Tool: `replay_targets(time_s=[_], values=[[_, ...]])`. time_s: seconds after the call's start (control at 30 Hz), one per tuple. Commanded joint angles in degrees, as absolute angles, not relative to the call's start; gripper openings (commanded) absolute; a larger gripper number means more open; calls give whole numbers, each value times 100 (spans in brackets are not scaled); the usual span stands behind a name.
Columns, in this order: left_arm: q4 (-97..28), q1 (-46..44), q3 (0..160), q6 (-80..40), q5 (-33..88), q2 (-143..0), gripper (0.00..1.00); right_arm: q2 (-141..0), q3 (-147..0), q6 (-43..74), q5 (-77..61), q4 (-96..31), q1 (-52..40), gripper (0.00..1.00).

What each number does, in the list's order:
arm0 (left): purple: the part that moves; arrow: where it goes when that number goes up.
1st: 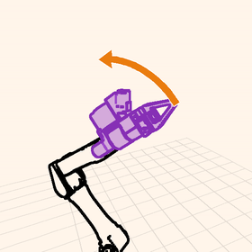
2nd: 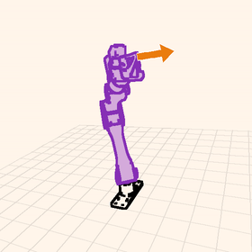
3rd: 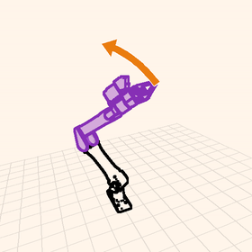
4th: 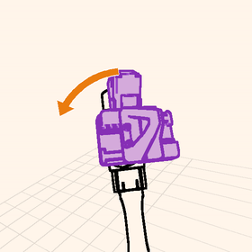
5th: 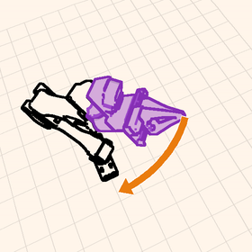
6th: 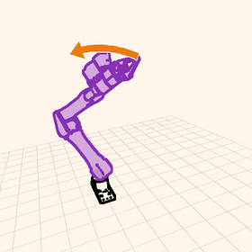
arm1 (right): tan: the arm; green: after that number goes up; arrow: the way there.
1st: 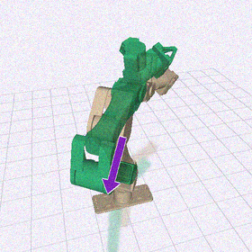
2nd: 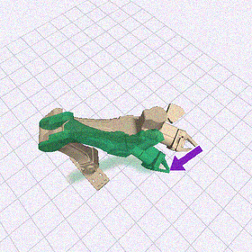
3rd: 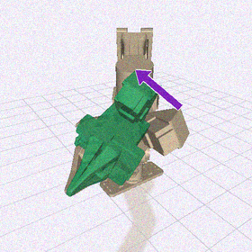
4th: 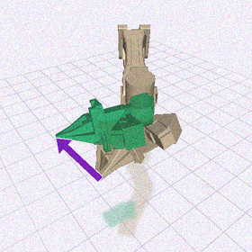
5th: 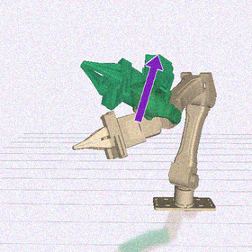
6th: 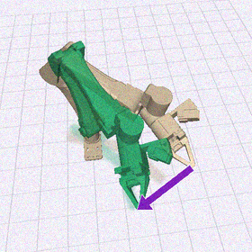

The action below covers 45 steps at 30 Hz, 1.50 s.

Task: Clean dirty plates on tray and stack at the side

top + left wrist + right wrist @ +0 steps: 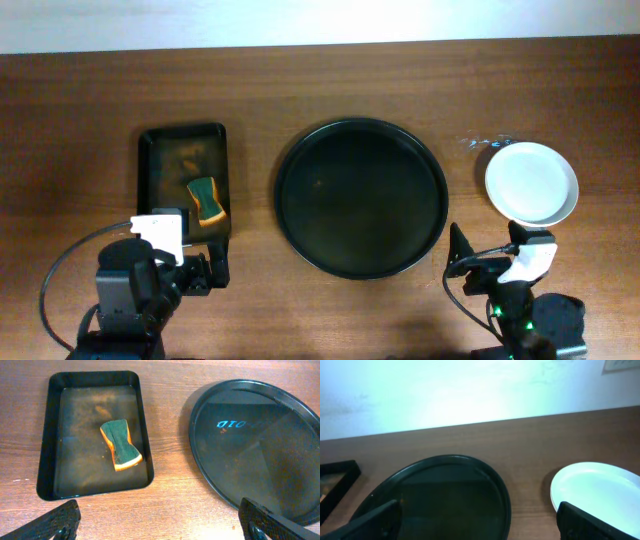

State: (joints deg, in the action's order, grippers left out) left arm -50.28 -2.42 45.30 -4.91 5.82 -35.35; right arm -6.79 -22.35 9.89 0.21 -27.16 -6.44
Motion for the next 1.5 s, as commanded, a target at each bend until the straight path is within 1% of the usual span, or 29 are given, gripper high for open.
replay_targets(time_s=[0.0,0.13,0.17,0.23,0.27,0.33,1.13,1.3,1.33,1.4,1.47], values=[[-5015,-250,4504,-377,624,-3507,99,-19,-1380,770,71,-1726,-679,99],[-5017,-250,4504,-377,624,-3507,99,-21,-121,642,134,604,-663,99],[-5015,-250,4504,-377,624,-3507,99,-19,-32,513,172,722,-663,98],[-5017,-250,4504,-377,624,-3507,99,-21,-32,47,180,681,-663,99],[-5015,-250,4504,-377,624,-3507,99,-21,-32,-158,185,143,-663,99],[-5017,-250,4504,-377,624,-3507,99,-19,-32,-145,156,-504,-663,99],[-5017,-252,4504,-377,624,-3463,99,-21,-32,-148,113,-460,-663,99],[-5212,-250,4501,-375,624,-2930,99,-21,-32,-148,113,-460,-663,99],[-5260,-250,4466,-272,320,-2661,99,-21,-32,-148,113,-460,-663,99],[-5199,-246,4160,-272,185,-2241,99,-21,-32,-148,113,-460,-663,98],[-4786,-246,3573,-276,220,-1857,99,-21,-32,-148,113,-460,-663,99]])
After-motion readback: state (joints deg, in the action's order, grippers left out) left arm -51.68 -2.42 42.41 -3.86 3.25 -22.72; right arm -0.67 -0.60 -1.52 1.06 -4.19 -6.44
